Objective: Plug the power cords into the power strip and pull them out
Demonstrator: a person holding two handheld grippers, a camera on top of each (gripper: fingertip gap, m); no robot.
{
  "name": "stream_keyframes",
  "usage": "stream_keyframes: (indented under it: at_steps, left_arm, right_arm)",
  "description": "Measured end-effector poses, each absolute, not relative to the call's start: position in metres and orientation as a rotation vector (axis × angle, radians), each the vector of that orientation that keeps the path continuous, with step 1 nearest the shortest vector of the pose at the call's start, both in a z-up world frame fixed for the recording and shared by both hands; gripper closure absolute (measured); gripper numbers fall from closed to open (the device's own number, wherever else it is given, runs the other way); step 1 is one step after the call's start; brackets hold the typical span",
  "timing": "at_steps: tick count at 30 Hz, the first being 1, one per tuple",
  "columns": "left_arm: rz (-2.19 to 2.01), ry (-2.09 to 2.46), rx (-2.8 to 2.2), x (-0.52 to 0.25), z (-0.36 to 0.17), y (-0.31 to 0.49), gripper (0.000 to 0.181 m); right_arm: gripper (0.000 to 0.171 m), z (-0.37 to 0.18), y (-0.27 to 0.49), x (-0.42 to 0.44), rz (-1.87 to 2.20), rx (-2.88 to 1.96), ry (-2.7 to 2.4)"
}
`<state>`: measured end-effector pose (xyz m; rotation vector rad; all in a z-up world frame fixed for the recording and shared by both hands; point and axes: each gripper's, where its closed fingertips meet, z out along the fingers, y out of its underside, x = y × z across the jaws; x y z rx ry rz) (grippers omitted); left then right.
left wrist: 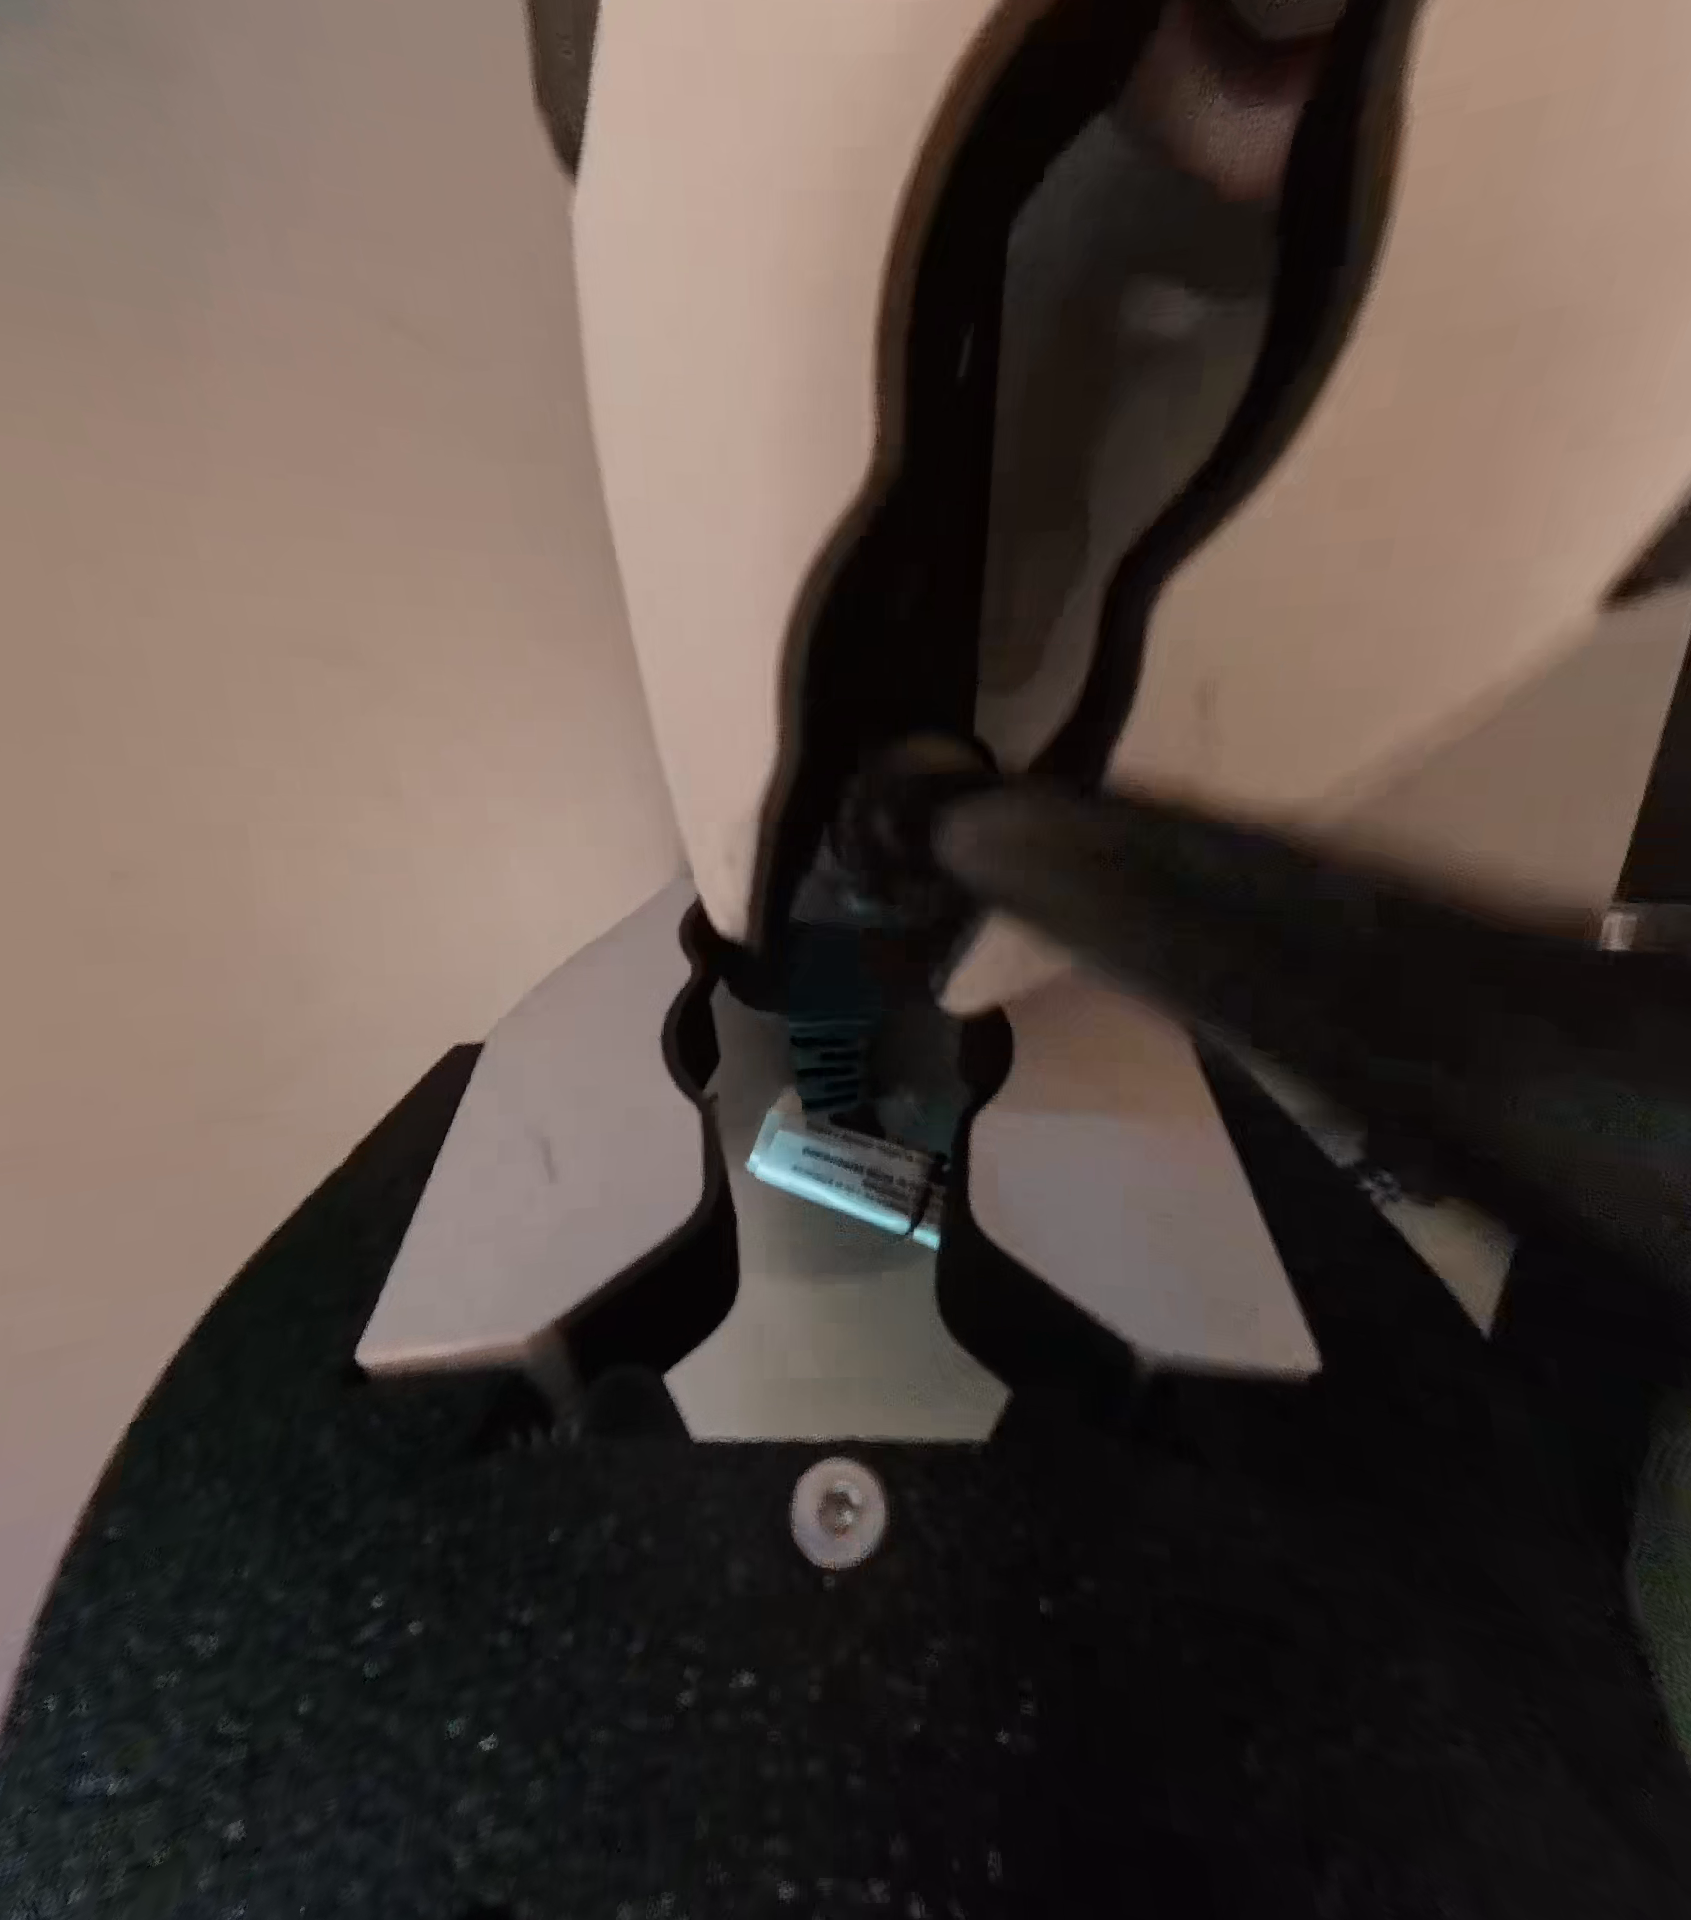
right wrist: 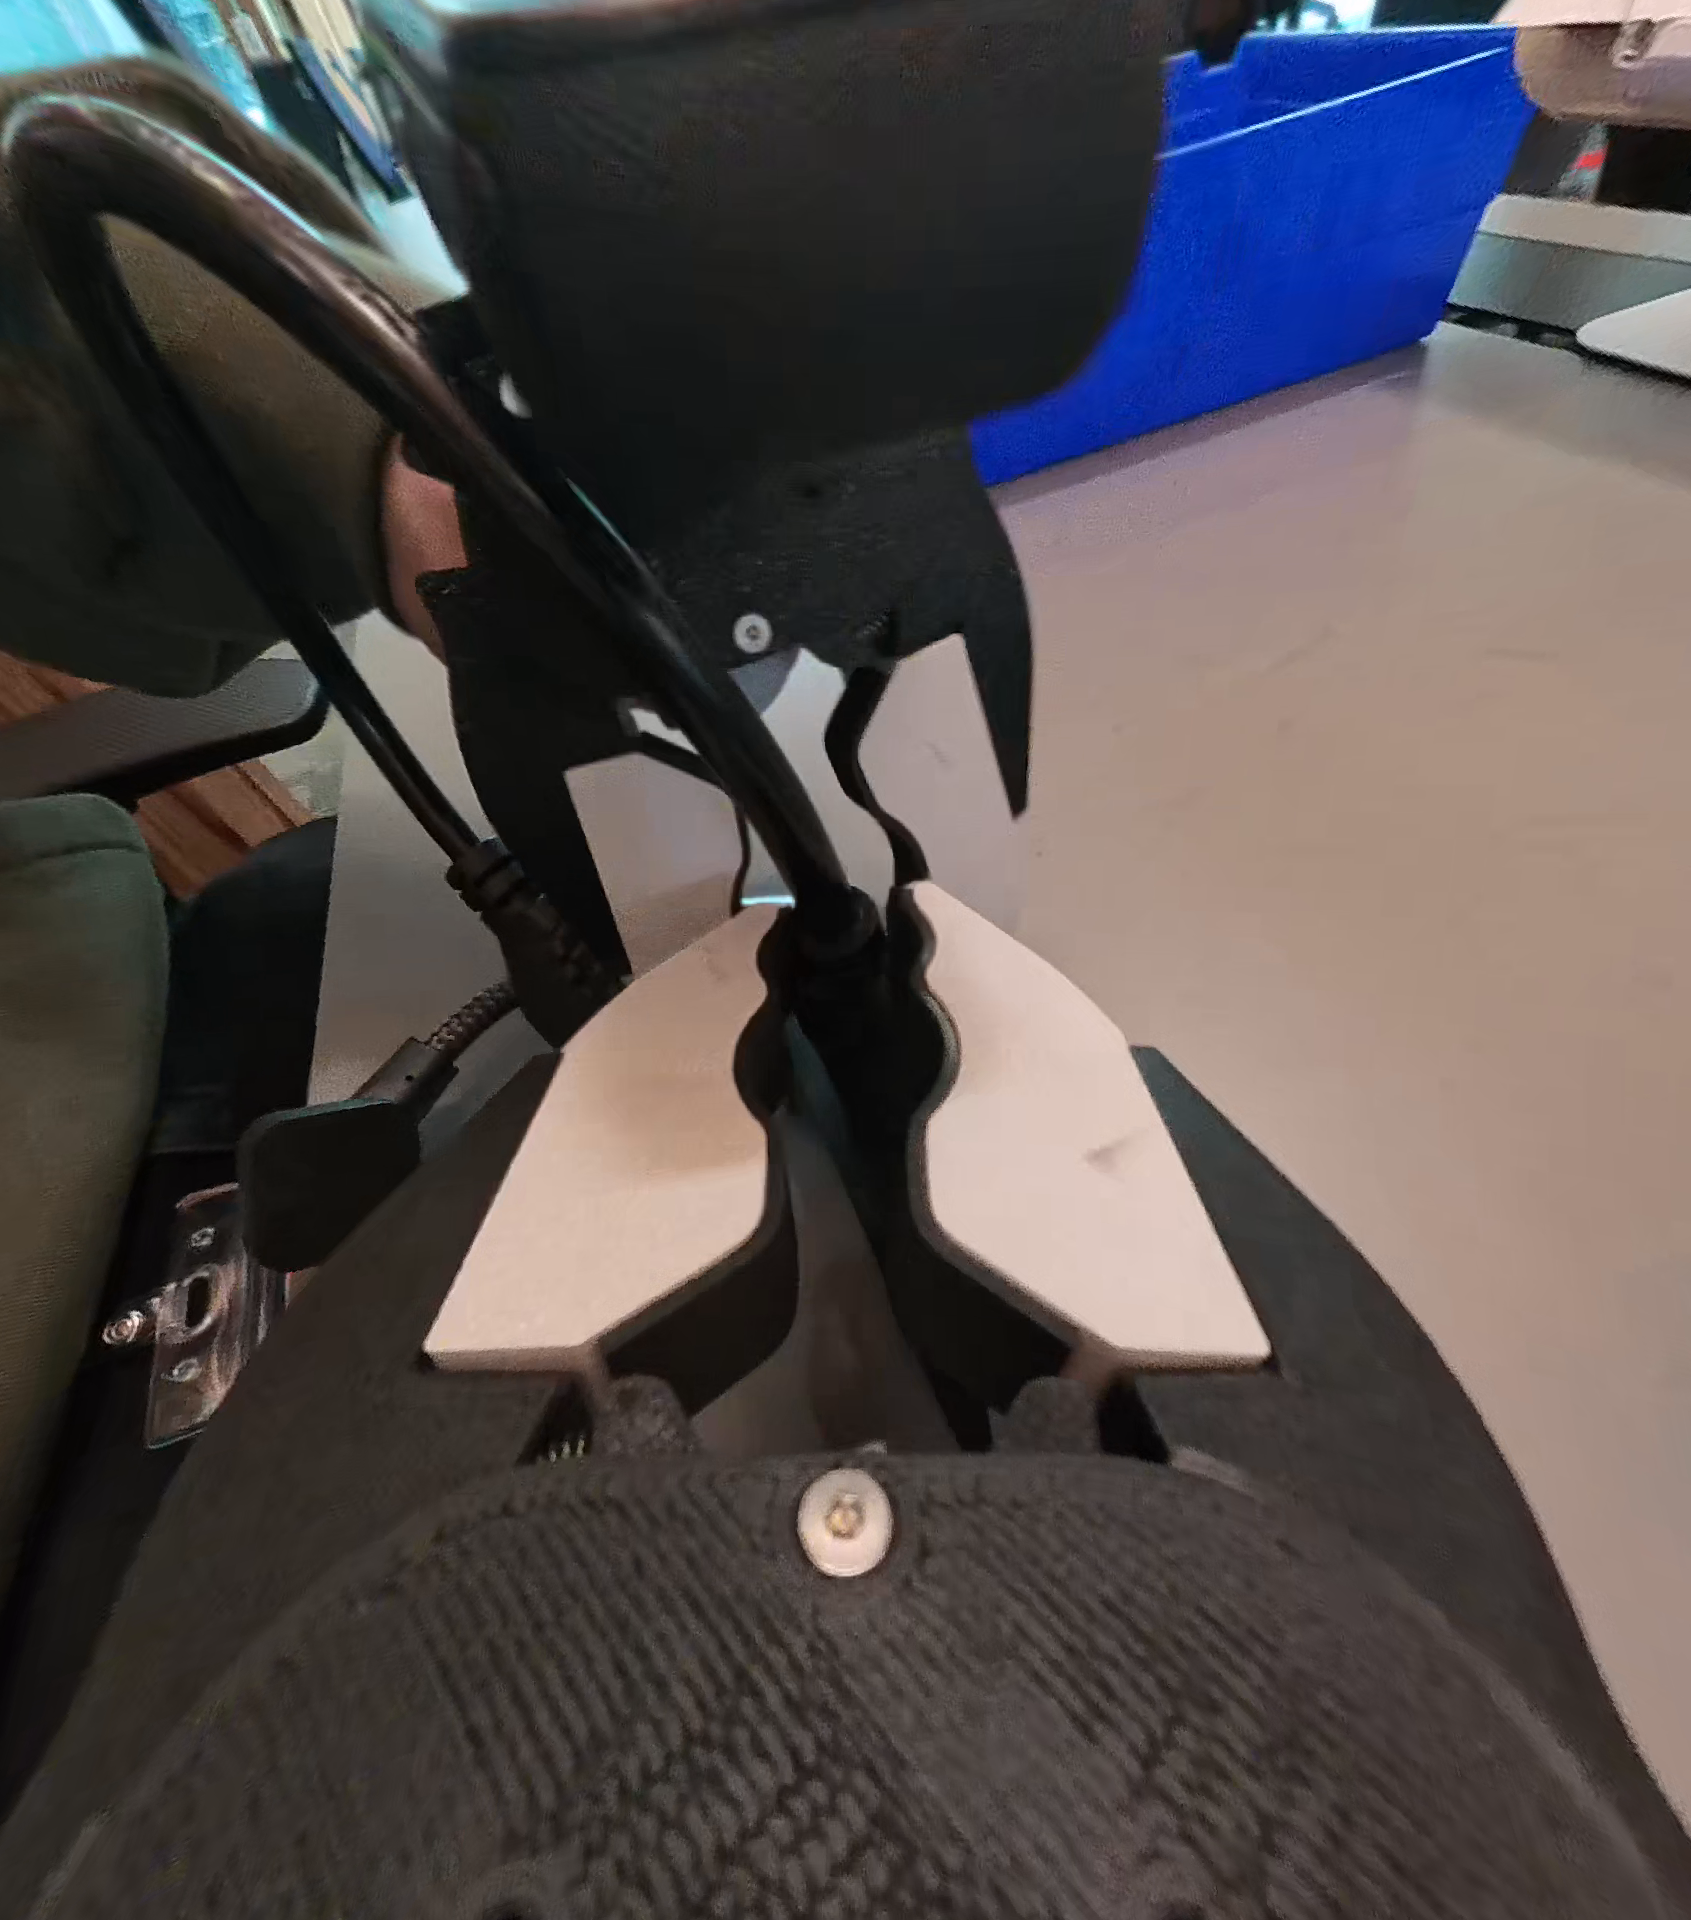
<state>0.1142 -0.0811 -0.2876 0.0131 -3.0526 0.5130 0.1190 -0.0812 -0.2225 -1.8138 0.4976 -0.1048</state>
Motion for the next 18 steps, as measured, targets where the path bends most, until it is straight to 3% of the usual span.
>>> stream_keyframes:
  at_steps: [8,18]
  left_arm:
    - [0.999,-2.928,0.113,0.116,-0.280,-0.097,0.138]
    - [0.972,-2.992,-0.043,0.114,-0.280,-0.104,0.139]
  right_arm:
    - [0.154,-0.227,-0.090,0.123,-0.109,-1.828,0.562]
    - [0.154,-0.227,-0.091,0.118,-0.147,-1.884,0.487]
